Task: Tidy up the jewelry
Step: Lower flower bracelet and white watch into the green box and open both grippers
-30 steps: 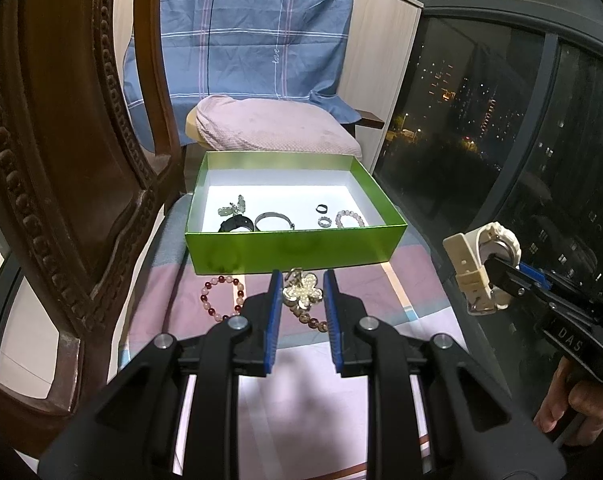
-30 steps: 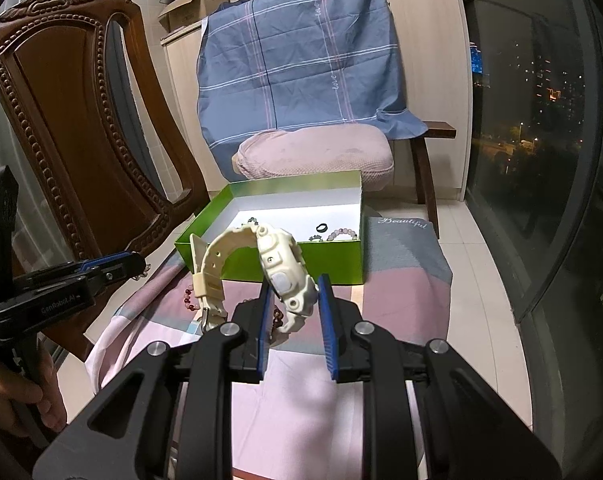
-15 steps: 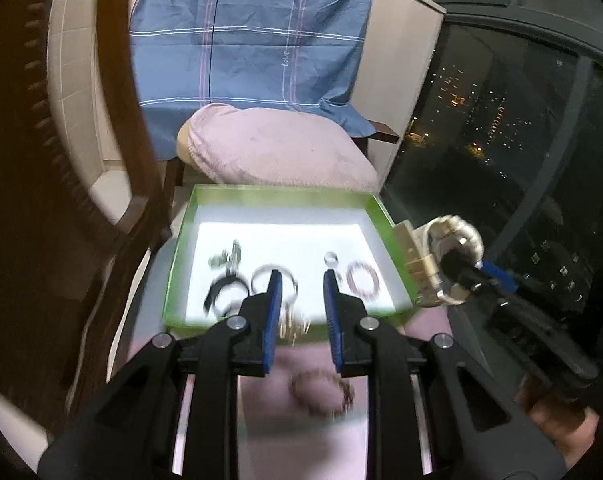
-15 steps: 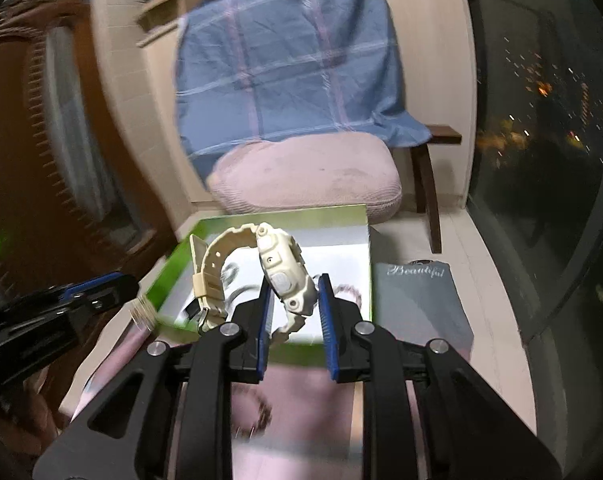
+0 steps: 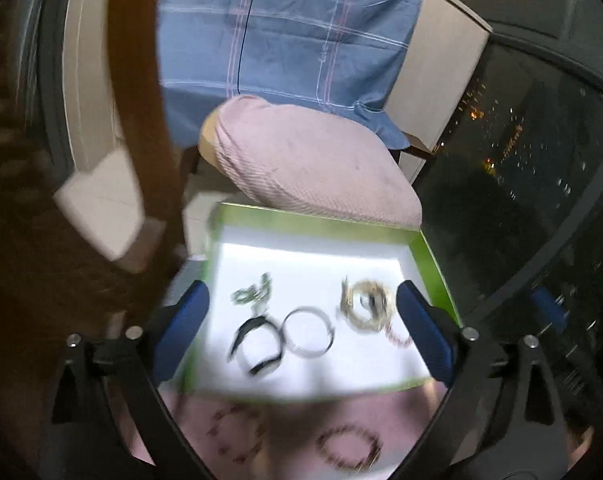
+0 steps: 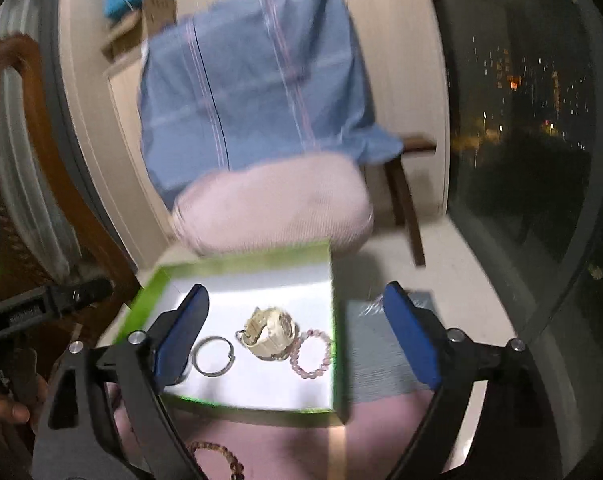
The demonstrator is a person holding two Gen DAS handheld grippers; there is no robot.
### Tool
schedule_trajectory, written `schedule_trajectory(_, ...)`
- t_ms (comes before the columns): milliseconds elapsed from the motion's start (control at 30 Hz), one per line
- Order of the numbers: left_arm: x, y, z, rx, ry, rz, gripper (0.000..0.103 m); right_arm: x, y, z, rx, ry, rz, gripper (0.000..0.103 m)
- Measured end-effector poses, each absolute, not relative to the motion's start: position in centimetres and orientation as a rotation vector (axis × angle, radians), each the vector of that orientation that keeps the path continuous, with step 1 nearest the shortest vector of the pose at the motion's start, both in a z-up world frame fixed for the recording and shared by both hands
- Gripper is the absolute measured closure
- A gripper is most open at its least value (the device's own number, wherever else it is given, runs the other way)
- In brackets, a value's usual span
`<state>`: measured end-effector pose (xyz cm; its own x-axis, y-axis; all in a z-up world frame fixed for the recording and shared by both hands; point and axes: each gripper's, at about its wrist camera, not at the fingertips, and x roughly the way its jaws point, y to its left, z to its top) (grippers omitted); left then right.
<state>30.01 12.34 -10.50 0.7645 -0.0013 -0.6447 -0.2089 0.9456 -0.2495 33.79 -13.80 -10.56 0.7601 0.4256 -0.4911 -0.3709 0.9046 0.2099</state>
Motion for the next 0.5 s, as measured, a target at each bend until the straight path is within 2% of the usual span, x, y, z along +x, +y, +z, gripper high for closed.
schedule_trajectory(100,25.4,11.5,-10.4,-0.209,0.717,0.111,0.008,30.4,-16.0,-9.6,0.115,0.573,0.492,0.015)
schedule_trajectory(167,21.2,11.1,-9.7,-0.175,0.665,0.118,0.007,28.2,-15.8,-9.8,0.099,0.614,0.562,0.015)
schedule_trajectory(300,17.0,11.4,-8.8,-0.156,0.605,0.127,0.006,21.8,-9.7,-14.4,-0.107,0.743,0.781,0.016)
schedule_trajectory(400,15.3,12.3,-7.3,-0.19,0.509,0.181,0.006,16.0,-3.9,-18.7,-0.303,0.808,0.903,0.035)
schedule_trajectory(500,13.9,13.1,-5.6,-0.244,0.41,0.203,0.005,12.2,0.0,-20.5,-0.393,0.77,0.949,0.04)
